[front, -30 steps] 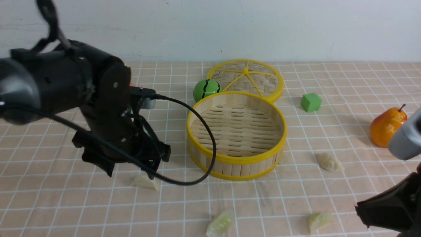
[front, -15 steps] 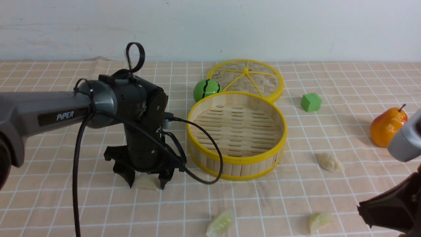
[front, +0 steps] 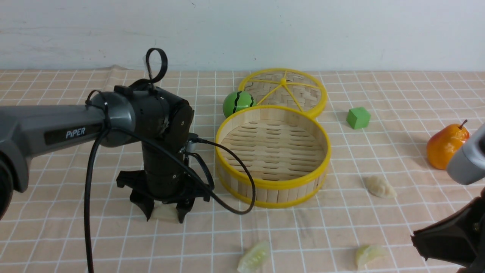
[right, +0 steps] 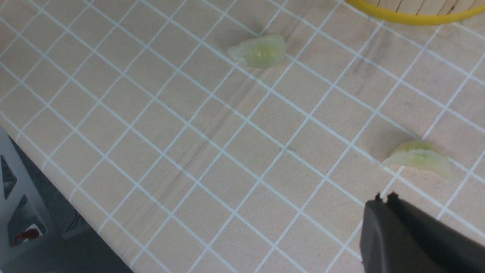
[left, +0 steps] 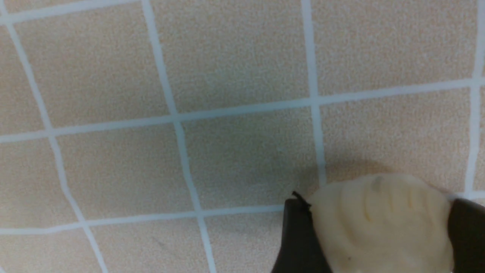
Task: Put the dumplings into the steamer on the table with the brown tablecloth.
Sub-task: 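Place the dumpling into the bamboo steamer basket with the left gripper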
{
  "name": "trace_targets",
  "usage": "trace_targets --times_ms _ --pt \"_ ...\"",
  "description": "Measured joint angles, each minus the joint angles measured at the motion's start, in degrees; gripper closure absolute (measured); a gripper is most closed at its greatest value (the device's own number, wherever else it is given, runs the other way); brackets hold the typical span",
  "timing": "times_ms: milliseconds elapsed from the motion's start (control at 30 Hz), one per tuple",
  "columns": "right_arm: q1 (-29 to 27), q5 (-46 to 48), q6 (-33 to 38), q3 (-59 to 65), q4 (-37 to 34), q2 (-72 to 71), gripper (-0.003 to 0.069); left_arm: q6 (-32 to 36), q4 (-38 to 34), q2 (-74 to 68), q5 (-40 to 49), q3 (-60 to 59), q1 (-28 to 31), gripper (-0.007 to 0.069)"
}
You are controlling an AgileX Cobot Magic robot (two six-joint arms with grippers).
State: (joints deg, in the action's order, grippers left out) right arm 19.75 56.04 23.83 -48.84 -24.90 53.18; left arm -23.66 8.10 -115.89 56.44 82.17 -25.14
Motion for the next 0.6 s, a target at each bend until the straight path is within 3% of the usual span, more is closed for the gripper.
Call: trace_targets --times_ms 300,433,600 --pt "0.00 0.00 -0.05 0.00 -0.05 0.00 0.0650 4.88 0.36 3.88 4.56 12.16 -2.14 0.0174" --pt "0.00 0.00 -0.05 0.00 -0.39 0.00 0.0645 10.63 -0.25 1.86 4.21 25.06 -8.22 0.0174" --pt "0.00 1.02 -0.05 0.00 -0.48 0.00 0.0645 12.78 -1.14 -5.87 2.07 36.98 -11.88 0.0174"
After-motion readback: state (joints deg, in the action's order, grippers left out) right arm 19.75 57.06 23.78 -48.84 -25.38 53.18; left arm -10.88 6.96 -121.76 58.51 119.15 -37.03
